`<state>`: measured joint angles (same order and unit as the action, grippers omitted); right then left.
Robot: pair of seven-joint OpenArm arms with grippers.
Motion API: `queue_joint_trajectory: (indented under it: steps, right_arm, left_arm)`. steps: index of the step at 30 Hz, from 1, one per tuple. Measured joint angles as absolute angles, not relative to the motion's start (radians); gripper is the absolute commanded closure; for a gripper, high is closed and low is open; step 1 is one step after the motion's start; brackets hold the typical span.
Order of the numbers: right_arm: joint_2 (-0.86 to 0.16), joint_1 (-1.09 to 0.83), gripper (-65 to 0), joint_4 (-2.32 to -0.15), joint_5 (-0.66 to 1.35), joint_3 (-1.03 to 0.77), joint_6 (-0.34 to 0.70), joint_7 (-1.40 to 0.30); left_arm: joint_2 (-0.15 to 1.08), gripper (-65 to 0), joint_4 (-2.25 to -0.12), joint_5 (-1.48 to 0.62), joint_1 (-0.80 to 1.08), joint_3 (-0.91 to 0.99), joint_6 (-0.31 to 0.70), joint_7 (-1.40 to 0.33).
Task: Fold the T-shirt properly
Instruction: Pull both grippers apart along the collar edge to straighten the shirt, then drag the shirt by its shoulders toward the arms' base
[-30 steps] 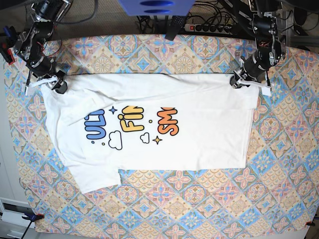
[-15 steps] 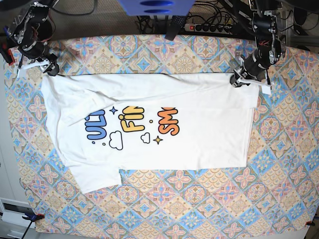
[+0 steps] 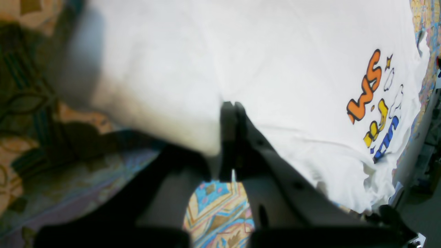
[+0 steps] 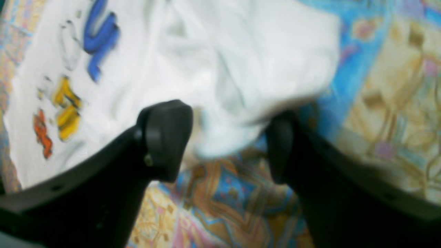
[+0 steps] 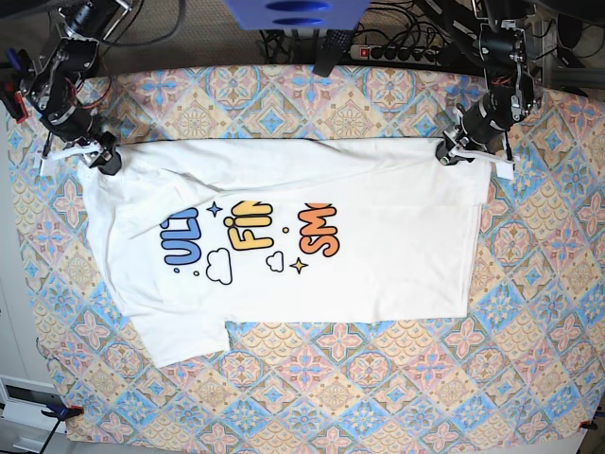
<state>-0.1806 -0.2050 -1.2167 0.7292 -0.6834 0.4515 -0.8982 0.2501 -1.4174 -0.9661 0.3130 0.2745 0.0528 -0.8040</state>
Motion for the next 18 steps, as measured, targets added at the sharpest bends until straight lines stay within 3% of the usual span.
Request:
queue_joint_trajectory:
  steps: [6,8,13,18]
  right_arm:
    - [-0.186,-0.16,-35.7,-1.209,0.706,-0.689,0.44,-0.918]
    - [-0.183,-0.155,-30.7,-1.211,0.704,-0.688,0.437,-0.925]
    - [-0.183,-0.2,-7.2,-1.21,0.708,-0.705,0.437,-0.929]
    - [-0.18,-0.254,-6.8,-1.22,0.719,-0.735,0.449,-0.93]
  left_arm:
    - [0.25,0.0,-1.417,-0.966,0.324,0.274,0.053,-0.8]
    - [0.25,0.0,-1.417,-0.966,0.331,0.274,0.053,-0.8]
    - [0.271,0.0,-1.419,-0.973,0.347,0.274,0.058,-0.804]
    - [0.3,0.0,-1.422,-0.984,0.379,0.271,0.068,-0.805]
